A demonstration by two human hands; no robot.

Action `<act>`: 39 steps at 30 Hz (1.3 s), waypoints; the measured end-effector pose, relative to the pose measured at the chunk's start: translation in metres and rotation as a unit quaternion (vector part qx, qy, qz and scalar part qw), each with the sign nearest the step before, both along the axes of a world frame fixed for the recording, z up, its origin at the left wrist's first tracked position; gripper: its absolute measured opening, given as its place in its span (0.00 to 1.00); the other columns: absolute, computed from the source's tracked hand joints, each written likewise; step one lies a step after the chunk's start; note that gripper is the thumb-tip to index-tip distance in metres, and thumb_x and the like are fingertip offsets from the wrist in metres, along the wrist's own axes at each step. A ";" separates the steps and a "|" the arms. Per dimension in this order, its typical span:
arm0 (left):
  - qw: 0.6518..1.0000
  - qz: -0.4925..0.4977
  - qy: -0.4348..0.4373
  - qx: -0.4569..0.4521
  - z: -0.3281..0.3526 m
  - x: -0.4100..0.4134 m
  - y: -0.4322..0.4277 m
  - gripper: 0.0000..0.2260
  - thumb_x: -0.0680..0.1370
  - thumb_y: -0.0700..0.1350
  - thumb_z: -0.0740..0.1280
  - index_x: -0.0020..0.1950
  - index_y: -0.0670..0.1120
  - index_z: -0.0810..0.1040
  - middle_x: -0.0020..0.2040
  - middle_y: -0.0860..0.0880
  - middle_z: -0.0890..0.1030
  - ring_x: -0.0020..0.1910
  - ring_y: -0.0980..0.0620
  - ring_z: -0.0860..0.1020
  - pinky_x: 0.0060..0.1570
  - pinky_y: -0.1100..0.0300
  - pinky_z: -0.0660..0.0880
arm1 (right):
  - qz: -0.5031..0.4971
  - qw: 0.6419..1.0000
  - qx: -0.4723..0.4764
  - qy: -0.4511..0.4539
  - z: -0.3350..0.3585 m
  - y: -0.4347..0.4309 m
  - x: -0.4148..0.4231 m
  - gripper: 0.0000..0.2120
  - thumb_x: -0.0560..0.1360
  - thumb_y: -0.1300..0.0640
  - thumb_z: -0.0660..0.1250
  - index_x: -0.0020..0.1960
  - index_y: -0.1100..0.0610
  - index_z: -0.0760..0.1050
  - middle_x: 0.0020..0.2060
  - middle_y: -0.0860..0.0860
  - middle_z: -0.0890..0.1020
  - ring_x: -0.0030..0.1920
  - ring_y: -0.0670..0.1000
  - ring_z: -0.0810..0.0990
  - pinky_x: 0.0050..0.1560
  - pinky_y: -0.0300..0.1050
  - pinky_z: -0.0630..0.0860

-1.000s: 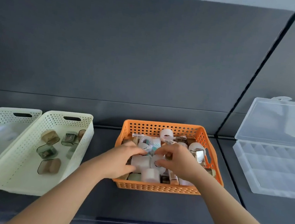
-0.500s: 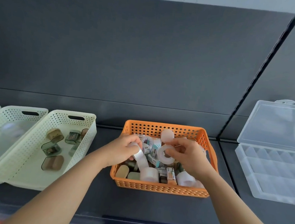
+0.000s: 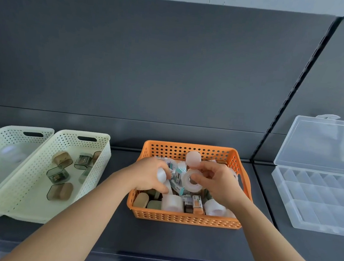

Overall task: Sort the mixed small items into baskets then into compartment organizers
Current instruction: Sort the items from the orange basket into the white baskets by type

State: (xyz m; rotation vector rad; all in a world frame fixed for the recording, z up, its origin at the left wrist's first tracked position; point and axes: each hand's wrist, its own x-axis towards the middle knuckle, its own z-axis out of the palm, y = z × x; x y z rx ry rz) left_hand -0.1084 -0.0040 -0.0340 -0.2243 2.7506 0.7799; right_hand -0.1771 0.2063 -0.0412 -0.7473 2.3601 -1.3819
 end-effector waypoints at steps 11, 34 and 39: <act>0.974 -0.183 -0.067 -0.114 0.006 -0.018 -0.012 0.15 0.73 0.54 0.66 0.59 0.58 0.78 0.60 0.56 0.77 0.57 0.54 0.74 0.56 0.52 0.75 | -0.001 1.000 -0.003 -0.002 -0.003 -0.002 -0.001 0.09 0.75 0.59 0.69 0.52 0.48 0.80 0.43 0.48 0.83 0.41 0.42 0.81 0.43 0.34 0.78; 0.926 0.310 0.214 0.015 0.019 0.203 -0.267 0.07 0.67 0.53 0.76 0.42 0.58 0.80 0.54 0.61 0.79 0.56 0.64 0.75 0.57 0.61 0.70 | 0.088 0.991 -0.102 -0.010 0.024 -0.268 0.080 0.05 0.75 0.58 0.69 0.50 0.51 0.80 0.40 0.45 0.84 0.36 0.41 0.79 0.34 0.30 0.71; 0.952 0.277 0.124 0.031 -0.006 0.230 -0.360 0.08 0.66 0.53 0.78 0.41 0.57 0.82 0.52 0.63 0.78 0.57 0.61 0.76 0.53 0.64 0.69 | 0.076 0.995 -0.059 0.005 0.016 -0.359 0.114 0.07 0.76 0.59 0.68 0.52 0.51 0.80 0.42 0.41 0.82 0.37 0.34 0.77 0.36 0.31 0.74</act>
